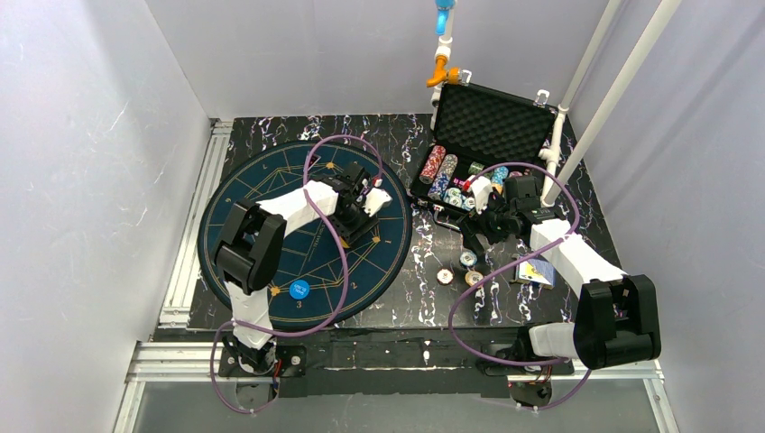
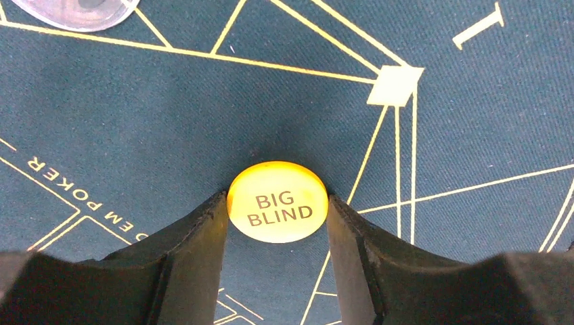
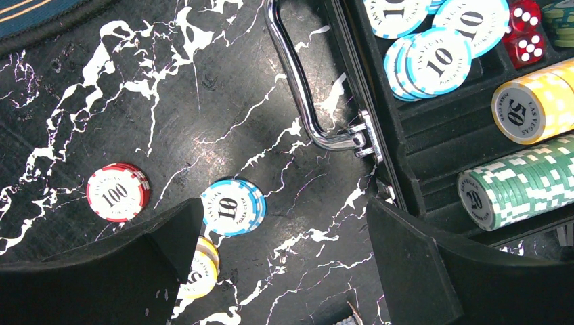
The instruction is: Distribute texas hold em gaming equipment
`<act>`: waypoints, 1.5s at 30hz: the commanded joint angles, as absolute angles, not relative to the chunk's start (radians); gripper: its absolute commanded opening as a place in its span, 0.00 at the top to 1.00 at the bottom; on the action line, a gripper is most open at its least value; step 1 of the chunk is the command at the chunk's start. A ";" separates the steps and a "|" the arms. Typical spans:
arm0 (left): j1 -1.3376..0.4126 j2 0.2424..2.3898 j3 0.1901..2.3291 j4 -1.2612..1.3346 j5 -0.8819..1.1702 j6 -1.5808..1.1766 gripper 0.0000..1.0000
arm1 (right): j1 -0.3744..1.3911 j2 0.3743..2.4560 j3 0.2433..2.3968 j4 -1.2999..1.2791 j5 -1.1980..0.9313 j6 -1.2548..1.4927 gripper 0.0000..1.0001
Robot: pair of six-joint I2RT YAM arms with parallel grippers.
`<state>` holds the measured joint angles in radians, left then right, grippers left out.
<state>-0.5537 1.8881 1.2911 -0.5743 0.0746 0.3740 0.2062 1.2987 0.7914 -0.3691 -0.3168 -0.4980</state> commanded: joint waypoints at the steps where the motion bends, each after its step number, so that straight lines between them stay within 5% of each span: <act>1: -0.534 1.870 1.294 -0.638 0.104 0.367 0.61 | 0.209 1.297 0.834 -0.371 -0.322 -0.509 0.00; 12: -0.175 1.748 1.445 -0.842 0.318 0.376 0.67 | 0.209 1.268 0.833 -0.375 -0.332 -0.503 0.00; 22: 0.191 1.915 1.673 -0.931 0.336 0.461 0.68 | 0.209 1.255 0.838 -0.382 -0.349 -0.491 0.00; 45: 0.275 2.132 1.763 -0.824 0.152 0.459 0.70 | 0.209 1.301 0.853 -0.393 -0.342 -0.491 0.00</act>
<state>0.2581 2.1841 1.7710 -0.8364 0.2062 0.4458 0.2062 1.2991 0.8116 -0.3943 -0.3286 -0.4965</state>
